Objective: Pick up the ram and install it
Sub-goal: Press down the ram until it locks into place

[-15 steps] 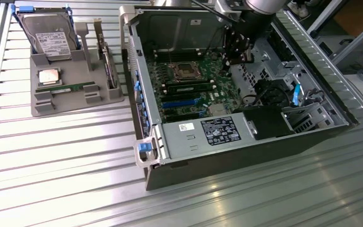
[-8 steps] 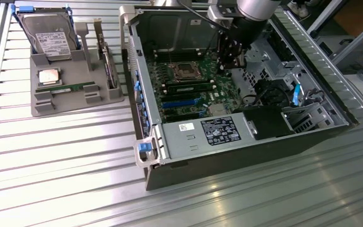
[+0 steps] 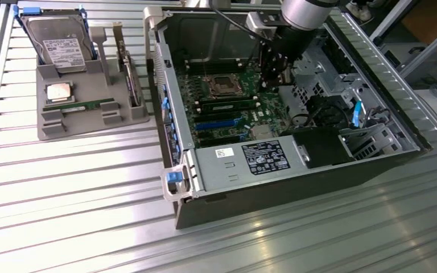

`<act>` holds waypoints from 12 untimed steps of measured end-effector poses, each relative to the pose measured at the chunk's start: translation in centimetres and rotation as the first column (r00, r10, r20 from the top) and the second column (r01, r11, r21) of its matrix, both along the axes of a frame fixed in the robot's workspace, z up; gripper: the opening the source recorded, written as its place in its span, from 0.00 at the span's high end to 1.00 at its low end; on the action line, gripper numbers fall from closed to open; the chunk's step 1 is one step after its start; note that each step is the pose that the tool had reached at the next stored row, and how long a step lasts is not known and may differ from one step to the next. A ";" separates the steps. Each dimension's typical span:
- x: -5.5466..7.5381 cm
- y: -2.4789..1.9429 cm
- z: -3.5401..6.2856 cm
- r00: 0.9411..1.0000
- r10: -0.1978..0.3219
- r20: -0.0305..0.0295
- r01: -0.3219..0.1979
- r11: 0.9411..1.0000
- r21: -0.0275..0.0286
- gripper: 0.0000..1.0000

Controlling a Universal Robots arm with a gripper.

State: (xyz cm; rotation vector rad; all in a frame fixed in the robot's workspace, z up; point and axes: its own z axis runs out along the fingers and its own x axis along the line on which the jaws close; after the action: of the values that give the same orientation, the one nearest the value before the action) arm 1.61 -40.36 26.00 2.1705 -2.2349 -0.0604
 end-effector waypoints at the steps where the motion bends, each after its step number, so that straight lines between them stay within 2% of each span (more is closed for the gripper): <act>1: 0.0 -0.01 -0.08 1.000 0.000 0.000 0.000 1.000 0.000 0.89; 12: -0.2 -0.18 -2.10 1.000 0.000 0.000 0.000 1.000 0.000 0.89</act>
State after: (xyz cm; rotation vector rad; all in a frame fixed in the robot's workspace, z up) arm 1.41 -40.54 23.90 2.1705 -2.2349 -0.0604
